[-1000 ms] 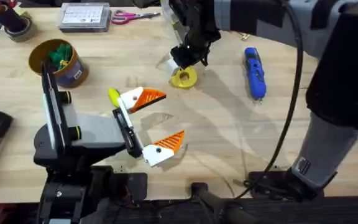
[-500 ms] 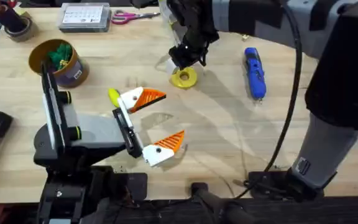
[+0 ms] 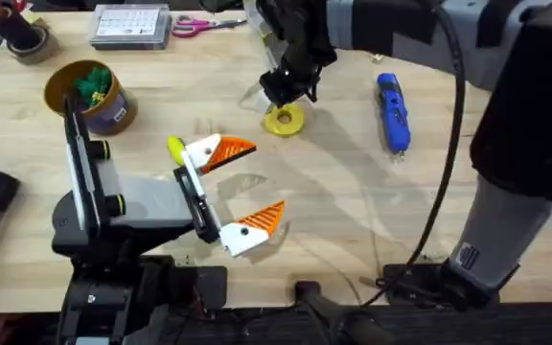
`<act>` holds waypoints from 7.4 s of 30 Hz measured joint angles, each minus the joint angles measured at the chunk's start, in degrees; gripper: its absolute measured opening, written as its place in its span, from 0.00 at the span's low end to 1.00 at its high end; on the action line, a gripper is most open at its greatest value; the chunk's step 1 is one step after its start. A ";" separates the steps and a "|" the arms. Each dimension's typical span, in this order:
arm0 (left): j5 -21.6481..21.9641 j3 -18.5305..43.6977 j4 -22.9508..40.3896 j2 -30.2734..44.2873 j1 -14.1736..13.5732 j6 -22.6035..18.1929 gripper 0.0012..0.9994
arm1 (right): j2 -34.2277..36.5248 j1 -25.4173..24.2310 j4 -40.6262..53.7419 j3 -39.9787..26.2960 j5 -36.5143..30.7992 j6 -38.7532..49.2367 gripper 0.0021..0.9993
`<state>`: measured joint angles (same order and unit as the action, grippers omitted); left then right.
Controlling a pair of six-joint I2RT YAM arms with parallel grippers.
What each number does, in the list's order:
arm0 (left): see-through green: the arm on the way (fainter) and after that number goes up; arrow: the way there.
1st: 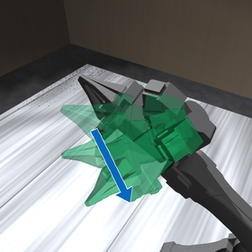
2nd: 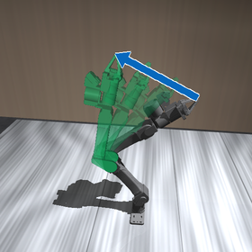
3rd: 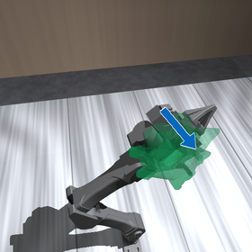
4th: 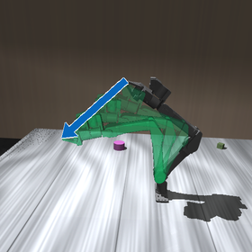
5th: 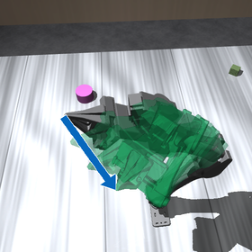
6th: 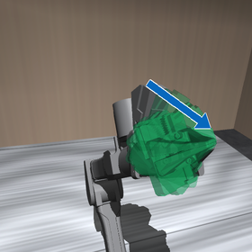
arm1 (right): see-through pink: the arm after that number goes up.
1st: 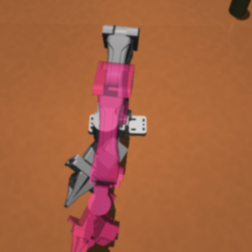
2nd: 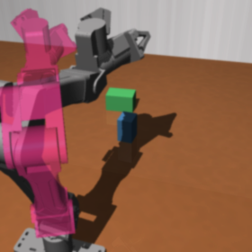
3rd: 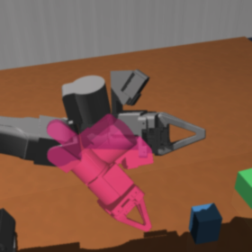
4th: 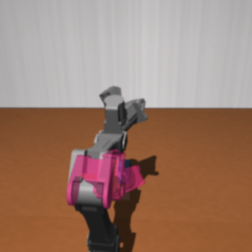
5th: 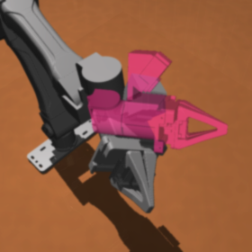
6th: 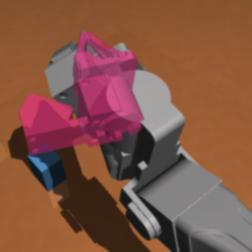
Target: Pick up the gripper from the table and insert it into the empty holder that is missing its gripper. Then pick up a screw, insert it into the mounting hole, and use the screwdriver to tighten it. Finally, clean up the table by picking up the vegetable and placing it into the bucket.
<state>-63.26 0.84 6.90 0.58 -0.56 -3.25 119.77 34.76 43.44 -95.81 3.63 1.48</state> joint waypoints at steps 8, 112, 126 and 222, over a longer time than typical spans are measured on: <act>0.00 0.00 0.00 0.00 0.00 0.00 0.99 | 0.00 0.10 -0.17 0.00 -0.82 0.00 0.42; 0.00 0.00 0.00 0.00 0.00 0.00 0.99 | -10.80 2.64 32.88 -32.81 -1.50 6.61 0.00; 0.00 0.00 0.00 0.00 0.00 0.00 0.99 | -31.40 4.43 18.76 -5.31 1.61 12.05 0.00; -0.01 0.00 0.01 0.00 0.00 0.00 0.99 | -13.29 24.04 28.35 -19.98 5.69 36.28 0.00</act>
<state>-63.28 0.84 6.90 0.58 -0.56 -3.25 106.48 58.81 71.79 -115.79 9.32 37.76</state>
